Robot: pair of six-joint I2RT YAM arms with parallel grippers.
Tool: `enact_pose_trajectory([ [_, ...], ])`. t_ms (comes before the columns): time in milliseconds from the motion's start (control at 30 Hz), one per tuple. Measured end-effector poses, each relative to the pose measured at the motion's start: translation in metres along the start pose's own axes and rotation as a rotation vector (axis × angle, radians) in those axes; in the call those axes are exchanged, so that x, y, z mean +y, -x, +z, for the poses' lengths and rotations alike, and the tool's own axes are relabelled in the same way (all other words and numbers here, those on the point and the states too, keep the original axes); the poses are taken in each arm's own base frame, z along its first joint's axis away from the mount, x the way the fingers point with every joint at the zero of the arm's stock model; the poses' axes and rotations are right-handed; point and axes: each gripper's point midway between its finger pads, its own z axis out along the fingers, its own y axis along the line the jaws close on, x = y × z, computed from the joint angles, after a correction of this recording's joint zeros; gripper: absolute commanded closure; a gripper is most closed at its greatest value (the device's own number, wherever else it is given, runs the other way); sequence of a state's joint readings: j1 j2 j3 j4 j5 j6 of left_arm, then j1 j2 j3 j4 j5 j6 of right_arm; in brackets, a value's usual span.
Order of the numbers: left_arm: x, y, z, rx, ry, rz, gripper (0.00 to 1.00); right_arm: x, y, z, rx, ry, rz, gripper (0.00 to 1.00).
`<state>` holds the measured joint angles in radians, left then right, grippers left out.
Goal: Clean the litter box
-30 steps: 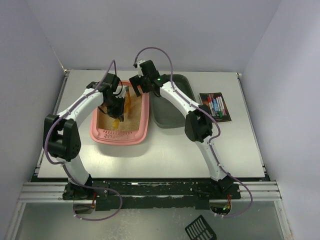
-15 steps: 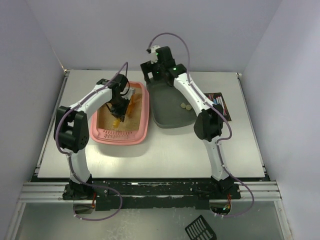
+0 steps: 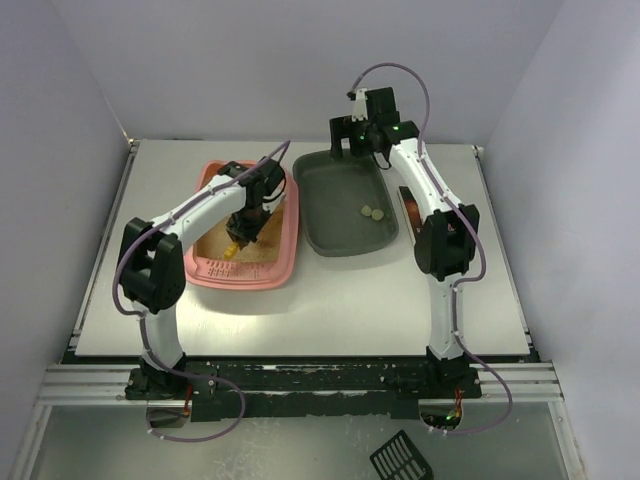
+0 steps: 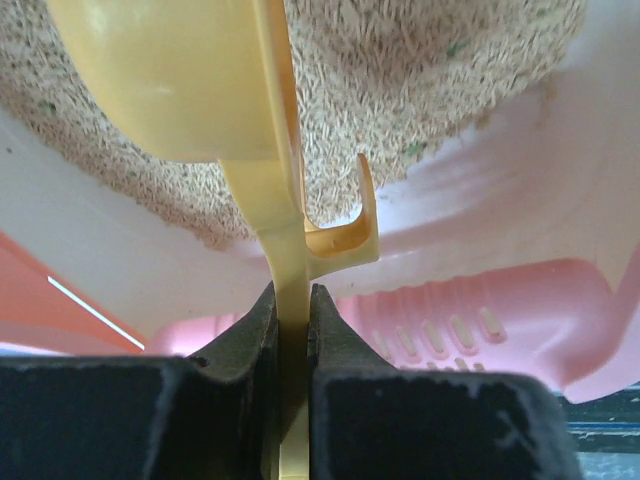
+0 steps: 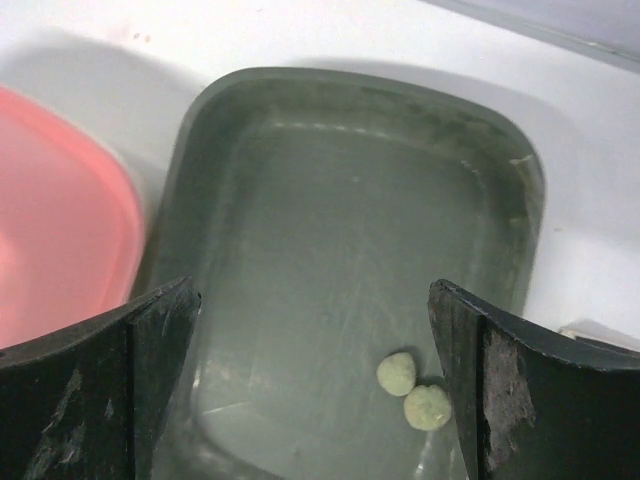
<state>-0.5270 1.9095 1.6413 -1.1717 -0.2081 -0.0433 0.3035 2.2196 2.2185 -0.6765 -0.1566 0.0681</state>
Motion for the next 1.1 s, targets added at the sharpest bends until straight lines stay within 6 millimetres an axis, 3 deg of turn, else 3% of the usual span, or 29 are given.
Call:
enact_pose_trajectory([
  [133,0.002,-0.014,-0.004,0.018,0.024,0.016,0.93,0.023,-0.008,-0.010,0.020,0.108,-0.009,0.00],
  [367,0.011,-0.024,-0.044,-0.104,-0.002,-0.016,0.93,0.072,-0.081,-0.052,0.155,0.376,-0.012,0.00],
  [567,0.001,-0.036,-0.063,-0.163,-0.070,0.010,0.93,0.089,-0.111,-0.070,0.226,0.516,-0.104,0.00],
  [867,0.001,-0.046,-0.059,-0.136,-0.046,0.023,0.93,0.102,-0.129,-0.107,0.235,0.620,-0.224,0.00],
  [967,0.005,-0.046,-0.051,-0.111,-0.010,0.026,0.93,0.111,-0.139,-0.111,0.246,0.657,-0.259,0.00],
  [1100,0.013,-0.048,-0.042,-0.078,0.050,0.029,0.93,0.131,-0.174,-0.103,0.320,0.651,-0.392,0.00],
])
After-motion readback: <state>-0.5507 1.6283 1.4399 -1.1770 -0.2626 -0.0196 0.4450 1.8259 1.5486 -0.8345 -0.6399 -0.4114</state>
